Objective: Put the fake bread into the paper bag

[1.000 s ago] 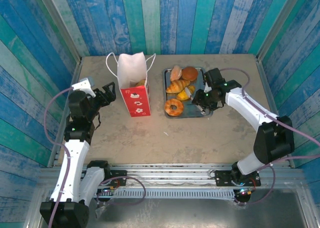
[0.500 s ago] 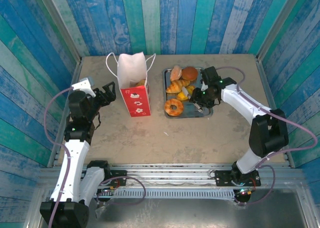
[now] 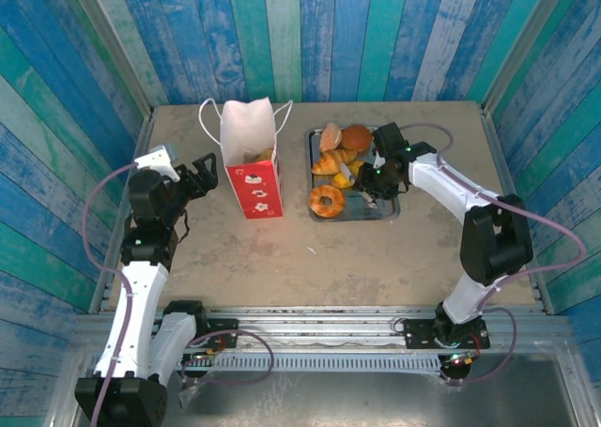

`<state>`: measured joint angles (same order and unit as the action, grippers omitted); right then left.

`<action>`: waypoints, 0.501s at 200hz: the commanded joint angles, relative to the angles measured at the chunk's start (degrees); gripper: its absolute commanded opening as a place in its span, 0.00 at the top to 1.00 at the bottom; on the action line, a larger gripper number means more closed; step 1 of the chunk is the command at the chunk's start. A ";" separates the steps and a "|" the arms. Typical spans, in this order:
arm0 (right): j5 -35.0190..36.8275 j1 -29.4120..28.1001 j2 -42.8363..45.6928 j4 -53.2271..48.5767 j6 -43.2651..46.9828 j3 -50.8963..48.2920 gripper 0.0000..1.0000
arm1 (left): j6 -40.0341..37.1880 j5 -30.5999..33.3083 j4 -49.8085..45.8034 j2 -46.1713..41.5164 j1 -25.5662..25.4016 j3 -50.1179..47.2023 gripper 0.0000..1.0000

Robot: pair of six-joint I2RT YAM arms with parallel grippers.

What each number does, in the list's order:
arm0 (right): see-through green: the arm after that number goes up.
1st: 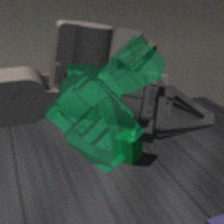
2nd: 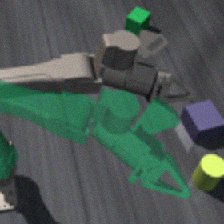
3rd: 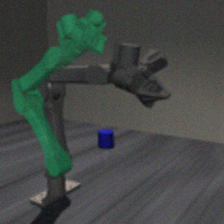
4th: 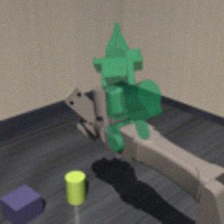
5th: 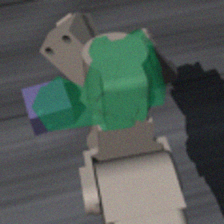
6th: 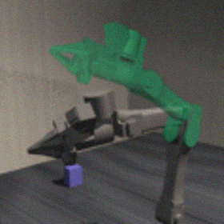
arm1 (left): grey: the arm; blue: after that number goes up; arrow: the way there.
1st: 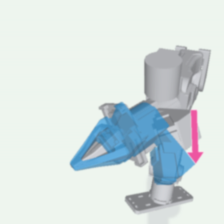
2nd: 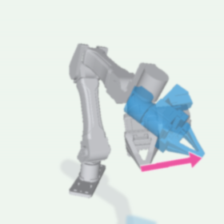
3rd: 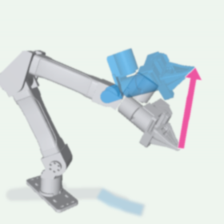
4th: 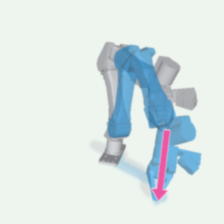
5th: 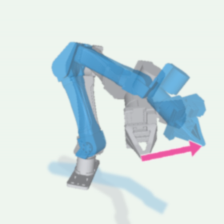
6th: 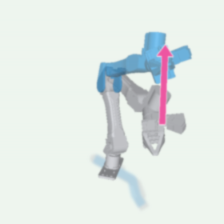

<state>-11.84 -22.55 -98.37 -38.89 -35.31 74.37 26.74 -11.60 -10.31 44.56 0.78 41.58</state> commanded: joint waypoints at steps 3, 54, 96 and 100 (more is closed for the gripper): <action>0.31 -0.39 -0.93 0.08 -0.03 1.74 0.44 | -1.25 -0.26 0.86 0.12 0.19 -0.74 0.06; 1.19 -0.57 -1.62 -0.65 0.22 1.67 0.50 | -1.25 -0.25 0.49 0.15 0.19 -0.37 0.06; 2.37 -0.58 -0.11 -0.92 0.24 1.74 0.58 | -1.08 -0.52 -0.30 0.15 0.19 0.51 0.06; 2.49 -0.57 0.07 -0.97 0.32 1.71 0.59 | -1.08 -0.59 -0.36 0.16 0.19 0.68 0.06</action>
<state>-11.27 -22.85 -99.48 -39.13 -35.09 74.61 26.59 -11.64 -10.35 44.56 0.78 41.58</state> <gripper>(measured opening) 0.430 0.943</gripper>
